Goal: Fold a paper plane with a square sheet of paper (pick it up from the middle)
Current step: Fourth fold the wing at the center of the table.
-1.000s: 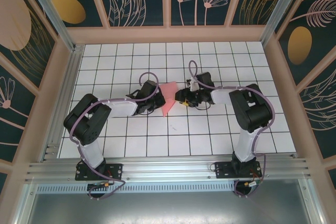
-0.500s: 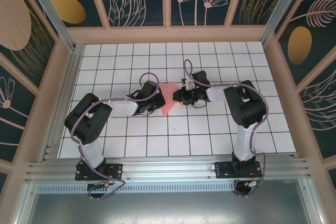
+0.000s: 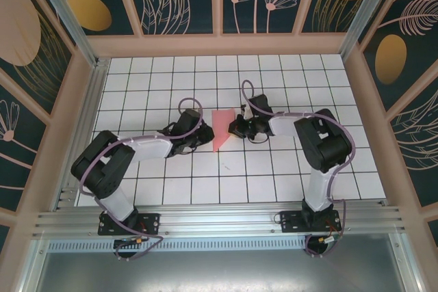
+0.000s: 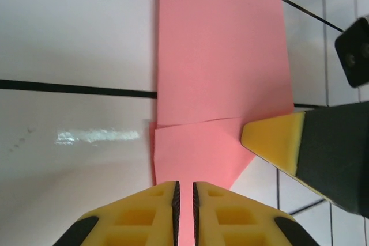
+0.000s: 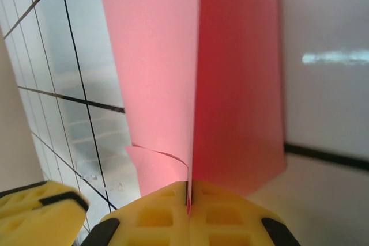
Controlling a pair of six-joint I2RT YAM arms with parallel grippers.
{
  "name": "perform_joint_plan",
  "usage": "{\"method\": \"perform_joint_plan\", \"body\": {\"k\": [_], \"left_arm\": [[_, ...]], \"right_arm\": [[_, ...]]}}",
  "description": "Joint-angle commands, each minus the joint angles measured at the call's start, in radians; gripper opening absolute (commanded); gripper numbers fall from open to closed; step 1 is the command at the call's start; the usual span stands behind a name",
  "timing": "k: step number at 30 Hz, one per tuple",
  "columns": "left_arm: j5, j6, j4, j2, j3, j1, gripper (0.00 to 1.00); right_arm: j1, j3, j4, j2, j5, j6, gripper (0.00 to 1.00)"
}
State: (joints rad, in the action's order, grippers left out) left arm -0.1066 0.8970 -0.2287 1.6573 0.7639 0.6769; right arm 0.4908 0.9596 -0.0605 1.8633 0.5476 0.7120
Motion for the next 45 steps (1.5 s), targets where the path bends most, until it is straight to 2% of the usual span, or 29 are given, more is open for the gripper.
{"method": "perform_joint_plan", "body": {"k": [1,6,10,14,19,26,31,40,45], "left_arm": [[-0.003,-0.077,-0.089,-0.063,-0.055,0.049,0.21],[0.01,-0.172,-0.171,-0.09,-0.11,0.092,0.31],[0.01,-0.241,-0.242,-0.072,-0.121,0.113,0.36],[0.018,-0.308,-0.288,-0.038,-0.118,0.131,0.38],[0.021,-0.354,-0.265,0.011,-0.085,0.135,0.4],[0.015,-0.372,-0.237,0.043,-0.063,0.141,0.39],[0.002,-0.367,-0.226,0.081,-0.048,0.142,0.35],[0.059,-0.356,-0.188,0.121,-0.025,0.144,0.3],[0.064,-0.348,-0.189,0.135,-0.019,0.143,0.32]], "right_arm": [[0.03,-0.022,0.088,-0.094,-0.133,0.1,0.0],[0.045,-0.021,0.165,-0.132,-0.193,0.199,0.0],[0.048,-0.002,0.204,-0.133,-0.196,0.24,0.0],[0.049,0.008,0.22,-0.128,-0.19,0.269,0.0],[0.047,0.02,0.215,-0.113,-0.139,0.302,0.0],[0.034,0.05,0.246,-0.094,-0.09,0.343,0.0],[0.032,0.073,0.265,-0.078,-0.056,0.361,0.0],[0.031,0.078,0.287,-0.077,-0.048,0.379,0.0],[0.03,0.076,0.295,-0.077,-0.041,0.393,0.0]]}}
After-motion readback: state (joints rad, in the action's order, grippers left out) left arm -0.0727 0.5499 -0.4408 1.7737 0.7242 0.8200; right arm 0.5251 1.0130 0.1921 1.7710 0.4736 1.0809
